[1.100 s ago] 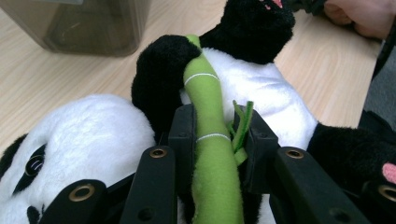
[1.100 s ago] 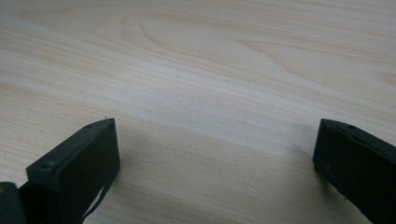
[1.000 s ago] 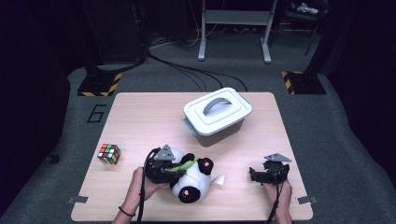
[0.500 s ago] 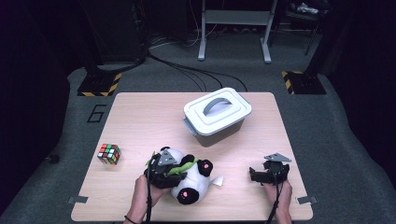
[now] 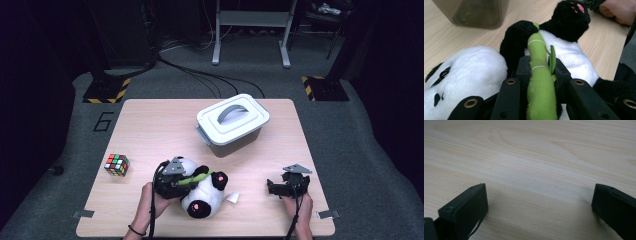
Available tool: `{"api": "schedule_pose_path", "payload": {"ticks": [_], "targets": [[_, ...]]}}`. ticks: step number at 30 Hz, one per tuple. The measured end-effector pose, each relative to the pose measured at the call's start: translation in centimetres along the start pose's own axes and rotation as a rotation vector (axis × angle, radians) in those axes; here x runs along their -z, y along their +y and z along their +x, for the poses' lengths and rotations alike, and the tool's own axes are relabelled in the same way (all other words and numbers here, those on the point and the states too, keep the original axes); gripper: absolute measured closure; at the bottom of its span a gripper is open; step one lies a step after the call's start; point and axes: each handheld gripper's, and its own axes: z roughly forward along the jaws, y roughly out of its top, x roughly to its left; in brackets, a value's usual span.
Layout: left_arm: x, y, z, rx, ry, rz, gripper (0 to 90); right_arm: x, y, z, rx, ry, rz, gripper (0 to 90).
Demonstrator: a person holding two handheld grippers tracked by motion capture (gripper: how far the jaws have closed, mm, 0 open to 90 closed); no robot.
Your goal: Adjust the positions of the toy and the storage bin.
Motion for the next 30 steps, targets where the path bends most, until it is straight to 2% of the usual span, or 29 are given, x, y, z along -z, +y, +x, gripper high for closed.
{"api": "schedule_pose_path", "payload": {"ticks": [1,2,5,6,9,13,19,24,25,30], "targets": [[0.1,0.1,0.2,-0.009,-0.003,-0.004,72.8,0.0,0.0,0.0,-0.004,0.000,-0.001,0.0],[0.2,0.1,0.2,-0.001,-0.007,-0.014,72.8,0.0,0.0,0.1,-0.009,-0.001,-0.003,0.0],[0.5,0.3,0.7,-0.006,-0.010,-0.007,72.8,0.0,0.0,0.1,-0.010,-0.001,-0.003,0.0],[0.5,0.3,0.8,-0.010,-0.003,-0.018,72.8,0.0,0.0,0.1,-0.011,-0.001,-0.004,0.0],[0.7,0.5,1.2,-0.021,0.007,-0.010,72.8,0.0,0.0,0.1,-0.011,-0.001,-0.004,0.0],[1.1,0.7,2.0,-0.023,-0.001,-0.022,72.7,0.0,0.0,0.1,-0.011,0.000,-0.004,0.0],[1.9,0.7,3.3,-0.057,0.003,-0.026,72.7,0.0,0.0,0.1,-0.011,-0.001,-0.003,0.0],[2.5,0.6,4.6,-0.063,0.007,-0.033,72.7,0.0,0.0,0.1,-0.011,-0.002,-0.002,0.0],[2.7,0.6,4.9,-0.074,0.014,-0.033,72.6,0.0,0.0,0.1,-0.011,-0.002,-0.003,0.0],[3.2,0.2,6.8,-0.056,0.012,-0.052,72.6,0.0,0.0,0.1,-0.012,-0.005,-0.002,0.0]]}}
